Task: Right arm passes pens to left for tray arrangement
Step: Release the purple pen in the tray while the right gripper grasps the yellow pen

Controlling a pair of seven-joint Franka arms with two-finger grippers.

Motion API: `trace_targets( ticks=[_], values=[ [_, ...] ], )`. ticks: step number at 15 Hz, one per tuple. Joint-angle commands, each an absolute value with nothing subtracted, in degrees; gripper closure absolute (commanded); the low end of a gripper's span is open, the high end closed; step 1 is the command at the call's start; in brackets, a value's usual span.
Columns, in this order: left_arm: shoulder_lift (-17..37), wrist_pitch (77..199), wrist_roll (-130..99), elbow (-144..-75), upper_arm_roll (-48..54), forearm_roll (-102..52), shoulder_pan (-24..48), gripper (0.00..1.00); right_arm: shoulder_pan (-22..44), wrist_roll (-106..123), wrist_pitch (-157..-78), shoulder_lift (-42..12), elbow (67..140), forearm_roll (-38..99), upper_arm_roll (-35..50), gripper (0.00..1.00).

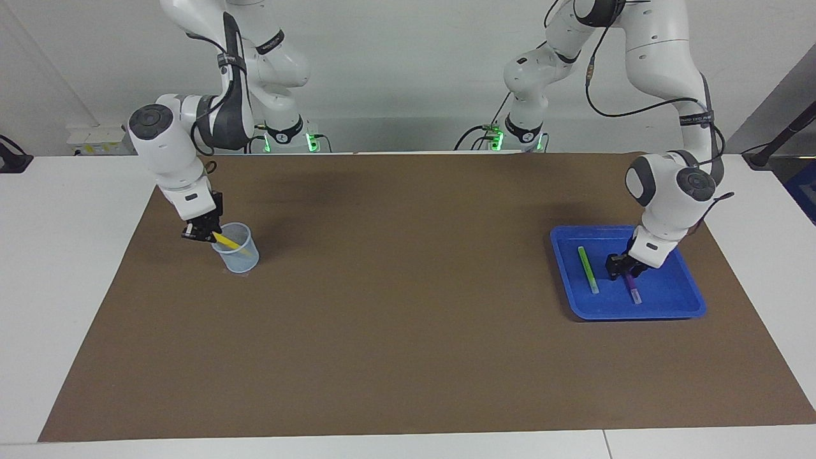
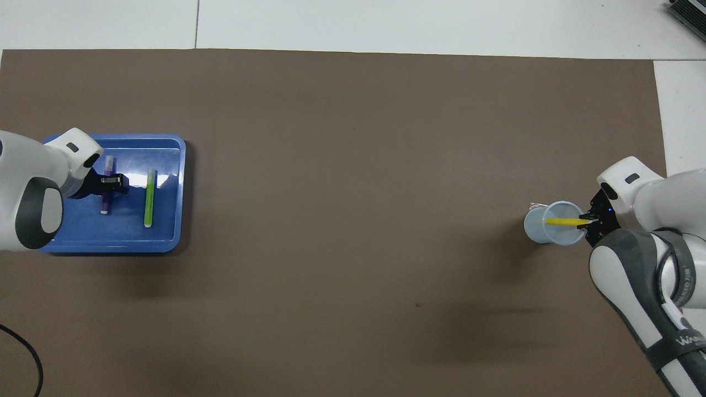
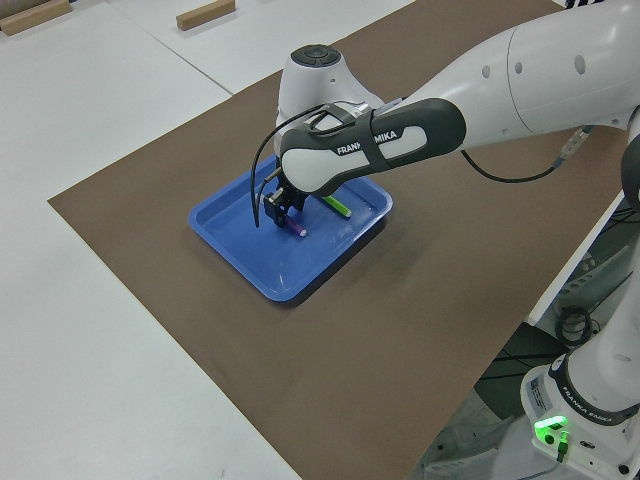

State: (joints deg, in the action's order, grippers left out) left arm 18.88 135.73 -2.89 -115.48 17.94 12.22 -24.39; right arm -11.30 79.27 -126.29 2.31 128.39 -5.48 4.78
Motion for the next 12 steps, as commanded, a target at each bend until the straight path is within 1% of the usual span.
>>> trace_targets(
  ticks=[1,3,6,8,10,11,12],
  values=[
    [19.2,131.2,-4.0,-112.5,18.5,12.8,-24.4,0.4,-12.7,80.9,-126.5,2.7,129.0,-5.1,5.4,1.0],
    [18.8,127.1,-4.0,-110.3,18.5,11.8,-24.3,0.4,-12.2,80.8,-124.8,2.6,127.9,-3.5,5.4,1.0],
    [17.6,120.3,-4.0,-107.0,18.6,9.8,-23.8,0.4,-11.6,80.0,-121.0,1.8,124.1,-3.3,5.5,1.0],
    [15.8,115.0,-4.2,-104.3,18.6,6.4,-23.6,0.4,-10.2,78.5,-117.3,1.1,121.5,-3.3,5.6,1.0],
    [14.2,109.7,-5.1,-100.8,18.5,0.8,-23.6,0.4,-9.1,76.0,-111.5,1.1,118.7,-3.3,5.6,1.0],
    [13.4,107.6,-5.3,-99.4,18.6,0.4,-23.6,0.38,-8.1,75.8,-109.9,1.1,117.7,-3.3,5.6,1.0],
    [12.8,105.7,-5.4,-97.9,18.7,0.3,-23.2,0.31,-7.8,75.8,-109.3,1.2,117.5,-3.3,5.6,1.0]
  ],
)
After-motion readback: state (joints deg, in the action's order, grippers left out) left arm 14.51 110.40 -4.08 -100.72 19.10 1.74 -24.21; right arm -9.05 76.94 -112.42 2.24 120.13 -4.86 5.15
